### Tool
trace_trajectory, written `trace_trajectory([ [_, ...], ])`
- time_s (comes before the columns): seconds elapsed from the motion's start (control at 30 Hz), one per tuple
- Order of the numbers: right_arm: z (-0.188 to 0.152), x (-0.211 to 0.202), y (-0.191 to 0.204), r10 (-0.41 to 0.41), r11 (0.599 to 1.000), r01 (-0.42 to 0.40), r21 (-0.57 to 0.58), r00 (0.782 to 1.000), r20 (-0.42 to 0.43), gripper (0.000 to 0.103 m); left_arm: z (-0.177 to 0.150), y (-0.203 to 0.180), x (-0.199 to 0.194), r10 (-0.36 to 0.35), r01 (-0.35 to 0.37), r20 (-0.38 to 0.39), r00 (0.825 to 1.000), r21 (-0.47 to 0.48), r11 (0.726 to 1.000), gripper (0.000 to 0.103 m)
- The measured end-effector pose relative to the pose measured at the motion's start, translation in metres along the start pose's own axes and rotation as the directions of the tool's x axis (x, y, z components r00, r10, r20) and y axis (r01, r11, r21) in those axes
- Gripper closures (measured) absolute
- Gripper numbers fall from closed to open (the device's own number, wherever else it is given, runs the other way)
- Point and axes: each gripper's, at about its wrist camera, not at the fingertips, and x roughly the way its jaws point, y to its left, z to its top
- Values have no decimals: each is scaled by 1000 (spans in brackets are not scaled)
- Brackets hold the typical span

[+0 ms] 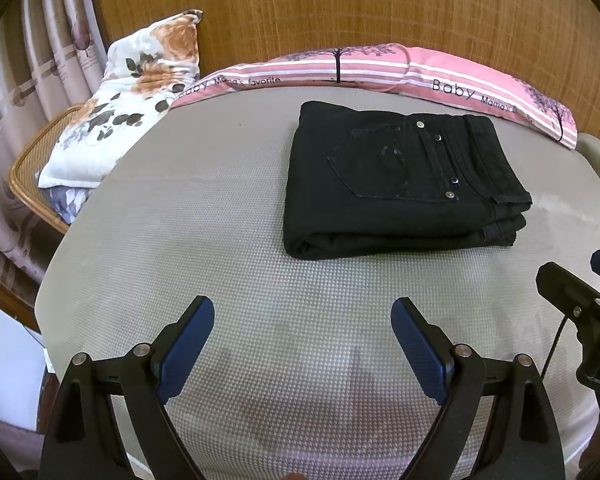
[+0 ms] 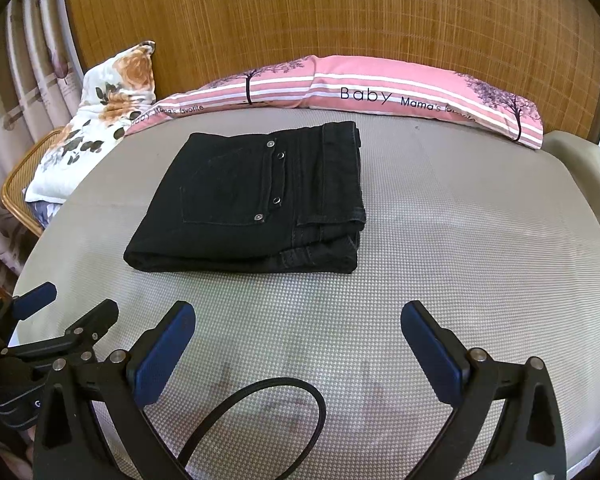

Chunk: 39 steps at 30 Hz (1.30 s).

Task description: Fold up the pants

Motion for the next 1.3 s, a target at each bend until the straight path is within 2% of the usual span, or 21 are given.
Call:
trace_trajectory([
  [1.3, 0, 6, -4, 1, 1000, -1, -3, 1000, -14, 1, 3, -1, 5, 2, -2, -6, 1000, 32, 999, 13],
])
